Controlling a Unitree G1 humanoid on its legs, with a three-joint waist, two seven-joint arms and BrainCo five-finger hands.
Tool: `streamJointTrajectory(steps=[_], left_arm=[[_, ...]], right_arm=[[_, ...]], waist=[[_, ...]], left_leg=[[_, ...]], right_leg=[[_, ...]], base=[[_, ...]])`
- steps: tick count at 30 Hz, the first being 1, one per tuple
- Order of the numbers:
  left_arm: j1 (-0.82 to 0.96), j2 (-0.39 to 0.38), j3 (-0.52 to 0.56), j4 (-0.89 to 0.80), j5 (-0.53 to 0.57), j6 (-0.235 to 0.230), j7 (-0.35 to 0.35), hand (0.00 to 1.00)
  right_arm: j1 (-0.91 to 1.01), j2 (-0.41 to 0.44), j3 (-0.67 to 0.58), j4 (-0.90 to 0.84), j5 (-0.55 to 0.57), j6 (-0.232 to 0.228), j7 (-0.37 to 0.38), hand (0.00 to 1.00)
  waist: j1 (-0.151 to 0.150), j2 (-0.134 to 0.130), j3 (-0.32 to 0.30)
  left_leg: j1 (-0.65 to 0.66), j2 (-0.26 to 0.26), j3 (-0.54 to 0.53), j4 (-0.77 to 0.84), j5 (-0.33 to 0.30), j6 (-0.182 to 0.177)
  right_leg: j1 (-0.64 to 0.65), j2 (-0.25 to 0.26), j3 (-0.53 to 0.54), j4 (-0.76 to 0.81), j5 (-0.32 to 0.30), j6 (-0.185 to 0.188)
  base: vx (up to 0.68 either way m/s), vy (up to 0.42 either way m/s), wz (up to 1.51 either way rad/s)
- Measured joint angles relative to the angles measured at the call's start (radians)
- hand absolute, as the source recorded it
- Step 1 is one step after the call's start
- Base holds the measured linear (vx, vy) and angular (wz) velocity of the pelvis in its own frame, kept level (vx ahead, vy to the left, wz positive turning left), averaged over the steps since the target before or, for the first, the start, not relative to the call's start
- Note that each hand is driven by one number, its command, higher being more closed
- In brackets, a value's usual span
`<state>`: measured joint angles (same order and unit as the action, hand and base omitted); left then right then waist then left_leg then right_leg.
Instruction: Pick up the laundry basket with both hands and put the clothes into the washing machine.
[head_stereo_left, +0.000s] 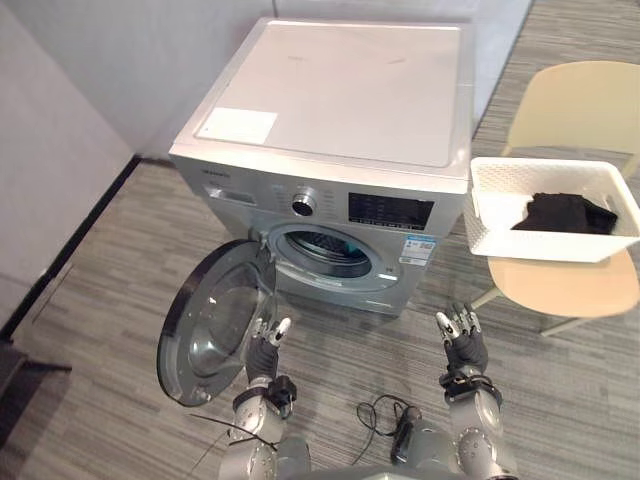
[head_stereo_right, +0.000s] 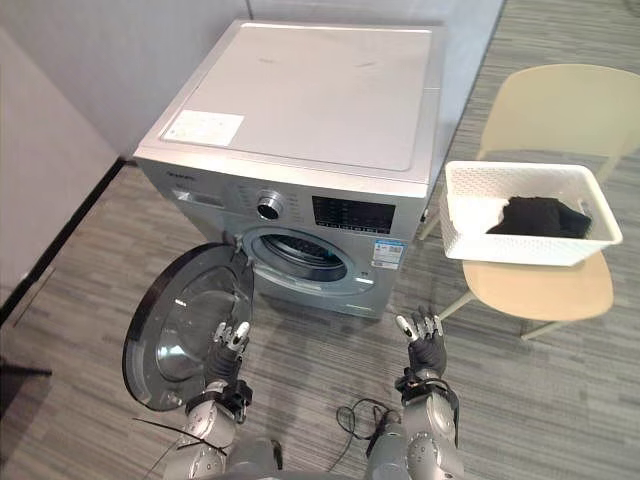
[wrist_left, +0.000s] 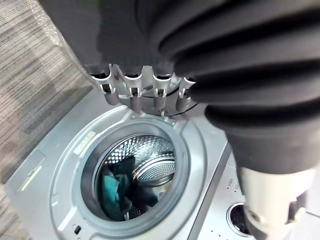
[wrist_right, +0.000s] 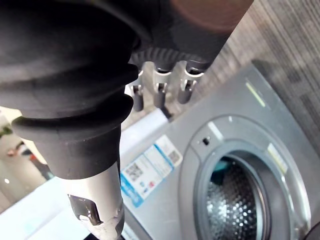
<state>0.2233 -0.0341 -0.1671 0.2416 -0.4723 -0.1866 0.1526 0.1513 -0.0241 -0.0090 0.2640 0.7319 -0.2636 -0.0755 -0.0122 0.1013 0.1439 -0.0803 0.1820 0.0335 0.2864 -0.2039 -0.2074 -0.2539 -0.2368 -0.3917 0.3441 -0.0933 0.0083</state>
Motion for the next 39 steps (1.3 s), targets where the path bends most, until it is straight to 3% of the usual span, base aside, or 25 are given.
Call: streamJointTrajectory(steps=[1,3,6,7,8,11,13,15,17,18,19,20,21,22,24,27,29,30,31,32,34,35,36,37,39], left_arm=[[-0.012,0.002,-0.004,0.009,0.000,0.002,-0.001,0.00],[-0.055,0.033,-0.037,0.066,0.004,0.006,0.000,0.00],[-0.038,0.038,-0.037,0.073,0.017,0.008,0.000,0.00],[-0.024,0.040,-0.022,0.073,0.030,0.007,0.001,0.00],[-0.025,0.046,-0.012,0.078,0.035,0.007,0.002,0.00],[-0.004,0.050,-0.013,0.093,0.035,0.009,0.002,0.00],[0.016,0.051,-0.014,0.093,0.035,0.015,0.002,0.00],[0.017,0.051,-0.017,0.094,0.035,0.020,0.001,0.00],[0.013,0.027,-0.030,0.100,0.034,0.027,-0.005,0.00],[0.021,0.008,-0.029,0.100,0.033,0.027,-0.010,0.00],[0.018,0.001,-0.028,0.104,0.033,0.026,-0.017,0.00],[0.000,0.009,-0.027,0.105,0.033,0.026,-0.016,0.00],[-0.007,0.027,-0.025,0.105,0.032,0.026,-0.016,0.00],[-0.019,0.032,-0.021,0.114,0.033,0.029,-0.016,0.00],[-0.025,0.026,-0.019,0.114,0.033,0.028,-0.016,0.00],[-0.017,0.023,-0.016,0.123,0.016,0.028,-0.015,0.00],[-0.015,0.007,-0.017,0.137,0.002,0.030,-0.015,0.00],[-0.005,-0.001,-0.017,0.138,0.002,0.030,-0.015,0.00],[0.012,-0.015,-0.022,0.139,0.002,0.030,-0.016,0.00],[0.028,-0.015,-0.022,0.139,0.003,0.030,-0.017,0.00],[0.043,-0.015,-0.001,0.137,0.003,0.030,-0.016,0.00],[0.048,-0.015,0.016,0.137,0.003,0.030,-0.016,0.00],[0.050,-0.013,0.026,0.137,0.003,0.031,-0.015,0.00],[0.051,0.000,0.028,0.135,0.003,0.031,-0.015,0.00],[0.047,0.020,0.029,0.113,0.005,0.039,-0.016,0.00]], right_arm=[[-0.003,0.005,-0.013,-0.009,-0.016,0.001,-0.009,0.00],[0.003,0.037,-0.058,-0.048,-0.092,0.001,-0.033,0.00],[0.008,0.049,-0.073,-0.094,-0.153,0.000,-0.055,0.00],[-0.001,0.050,-0.072,-0.111,-0.168,-0.001,-0.063,0.00],[-0.002,0.055,-0.072,-0.143,-0.186,-0.004,-0.076,0.00],[0.011,0.060,-0.069,-0.202,-0.211,-0.007,-0.089,0.00],[0.007,0.063,-0.068,-0.230,-0.240,-0.023,-0.097,0.00],[-0.008,0.058,-0.068,-0.247,-0.274,-0.034,-0.098,0.00],[-0.024,0.032,-0.070,-0.247,-0.285,-0.035,-0.110,0.00],[-0.038,0.018,-0.071,-0.247,-0.301,-0.035,-0.122,0.00],[-0.053,0.019,-0.071,-0.249,-0.319,-0.041,-0.134,0.00],[-0.060,0.027,-0.071,-0.244,-0.339,-0.042,-0.144,0.00],[-0.075,0.033,-0.069,-0.235,-0.346,-0.041,-0.149,0.00],[-0.092,0.035,-0.066,-0.233,-0.353,-0.039,-0.159,0.00],[-0.123,0.036,-0.068,-0.233,-0.365,-0.039,-0.194,0.00],[-0.171,0.038,-0.066,-0.254,-0.402,-0.040,-0.236,0.00],[-0.190,0.037,-0.071,-0.283,-0.448,-0.041,-0.290,0.00],[-0.192,0.037,-0.071,-0.292,-0.461,-0.041,-0.300,0.00],[-0.200,0.016,-0.074,-0.311,-0.473,-0.042,-0.318,0.00],[-0.213,0.005,-0.081,-0.324,-0.491,-0.042,-0.330,0.00],[-0.243,0.001,-0.090,-0.324,-0.511,-0.042,-0.340,0.00],[-0.256,-0.002,-0.093,-0.325,-0.515,-0.042,-0.343,0.00],[-0.265,0.002,-0.092,-0.325,-0.533,-0.039,-0.344,0.00],[-0.265,0.016,-0.089,-0.331,-0.540,-0.037,-0.345,0.00],[-0.266,0.053,-0.069,-0.403,-0.560,-0.036,-0.364,0.00]], waist=[[-0.003,-0.002,0.000],[-0.004,-0.036,-0.001],[-0.004,-0.042,0.000],[-0.002,-0.038,0.000],[-0.005,-0.037,0.004],[-0.009,-0.052,-0.004],[-0.010,-0.062,-0.027],[-0.011,-0.102,-0.054],[-0.011,-0.061,-0.067],[0.000,-0.016,-0.091],[-0.002,-0.018,-0.091],[0.001,-0.051,-0.095],[0.003,-0.080,-0.095],[0.010,-0.076,-0.093],[0.032,-0.053,-0.107],[0.032,-0.064,-0.103],[0.034,-0.083,-0.085],[0.043,-0.082,-0.084],[0.070,-0.080,-0.082],[0.086,-0.060,-0.090],[0.092,-0.036,-0.096],[0.109,-0.029,-0.096],[0.125,-0.041,-0.097],[0.135,-0.049,-0.104],[0.140,-0.100,-0.090]], left_leg=[[0.012,-0.015,0.001,-0.036,-0.005,0.010],[0.030,-0.092,0.026,-0.108,0.021,0.073],[0.034,-0.131,0.077,-0.075,0.024,0.095],[0.037,-0.125,0.124,-0.066,0.028,0.159],[0.039,-0.112,0.169,-0.070,0.014,0.190],[0.083,-0.092,0.220,-0.105,0.034,0.195],[0.076,-0.084,0.261,-0.109,0.043,0.180],[0.050,-0.080,0.304,-0.092,0.055,0.156],[0.033,-0.073,0.283,-0.132,0.067,0.143],[0.039,-0.033,0.311,-0.172,0.095,0.153],[0.048,-0.028,0.334,-0.182,0.107,0.136],[0.054,-0.039,0.355,-0.172,0.107,0.135],[0.054,-0.039,0.370,-0.158,0.108,0.132],[0.042,-0.006,0.375,-0.143,0.112,0.118],[0.034,0.098,0.376,-0.125,0.129,0.088],[-0.004,0.189,0.379,-0.023,0.131,0.091],[-0.080,0.226,0.373,0.176,0.117,0.228],[-0.103,0.215,0.343,0.236,0.094,0.233],[-0.144,0.149,0.258,0.317,0.047,0.193],[-0.179,0.070,0.202,0.335,0.017,0.169],[-0.194,-0.015,0.191,0.264,0.012,0.174],[-0.193,-0.073,0.211,0.163,0.015,0.179],[-0.178,-0.102,0.219,0.089,0.037,0.236],[-0.162,-0.104,0.229,0.072,0.043,0.235],[-0.143,-0.106,0.242,0.070,0.035,0.252]], right_leg=[[-0.003,-0.009,0.002,-0.014,0.018,0.010],[-0.021,-0.058,0.043,-0.057,0.089,0.037],[-0.010,-0.072,0.077,-0.129,0.201,0.019],[-0.009,-0.057,0.086,-0.161,0.254,0.013],[-0.029,-0.050,0.087,-0.066,0.192,0.017],[-0.016,-0.022,0.070,0.228,-0.009,0.012],[0.032,-0.017,0.046,0.248,-0.097,0.017],[0.063,-0.012,0.030,0.149,-0.162,0.041],[0.055,0.071,0.058,0.022,-0.095,0.033],[0.055,0.109,0.055,-0.015,-0.082,0.006],[0.036,0.064,0.031,0.092,-0.125,-0.044],[0.052,-0.022,0.015,0.147,-0.162,-0.008],[0.064,-0.052,-0.003,0.121,-0.171,0.080],[0.074,-0.017,-0.015,0.101,-0.166,0.082],[0.119,0.112,-0.019,-0.015,-0.129,0.037],[0.176,0.211,-0.035,-0.116,-0.096,-0.010],[0.229,0.228,-0.024,-0.157,-0.088,-0.024],[0.245,0.226,-0.016,-0.169,-0.085,-0.030],[0.265,0.221,0.003,-0.192,-0.078,-0.039],[0.271,0.219,0.016,-0.211,-0.072,-0.040],[0.276,0.220,0.030,-0.229,-0.068,-0.035],[0.279,0.225,0.047,-0.243,-0.064,-0.029],[0.286,0.234,0.069,-0.258,-0.059,-0.021],[0.290,0.233,0.079,-0.271,-0.053,-0.013],[0.304,0.232,0.091,-0.278,-0.049,-0.006]], base=[[-0.16,0.376,-0.01],[-0.23,0.382,-0.13],[-0.19,0.209,-0.46],[-0.31,0.179,-0.75],[-0.33,0.149,-0.68],[-0.21,0.016,-0.59],[-0.11,-0.143,-0.74],[-0.05,-0.228,-0.70],[-0.03,-0.146,-0.78],[0.01,-0.126,-1.00],[0.03,-0.154,-0.82],[0.01,-0.229,-0.56],[-0.01,-0.271,-0.40],[-0.02,-0.424,-0.33],[0.01,-0.416,-0.36],[0.02,-0.258,-0.14],[0.02,-0.234,-0.02],[0.02,-0.064,-0.30],[0.02,-0.005,-0.49],[0.04,0.050,-0.50],[0.06,0.081,-0.29],[0.11,0.089,-0.42],[0.13,0.071,-0.44],[0.18,0.014,-0.33],[0.20,0.005,-0.12]])
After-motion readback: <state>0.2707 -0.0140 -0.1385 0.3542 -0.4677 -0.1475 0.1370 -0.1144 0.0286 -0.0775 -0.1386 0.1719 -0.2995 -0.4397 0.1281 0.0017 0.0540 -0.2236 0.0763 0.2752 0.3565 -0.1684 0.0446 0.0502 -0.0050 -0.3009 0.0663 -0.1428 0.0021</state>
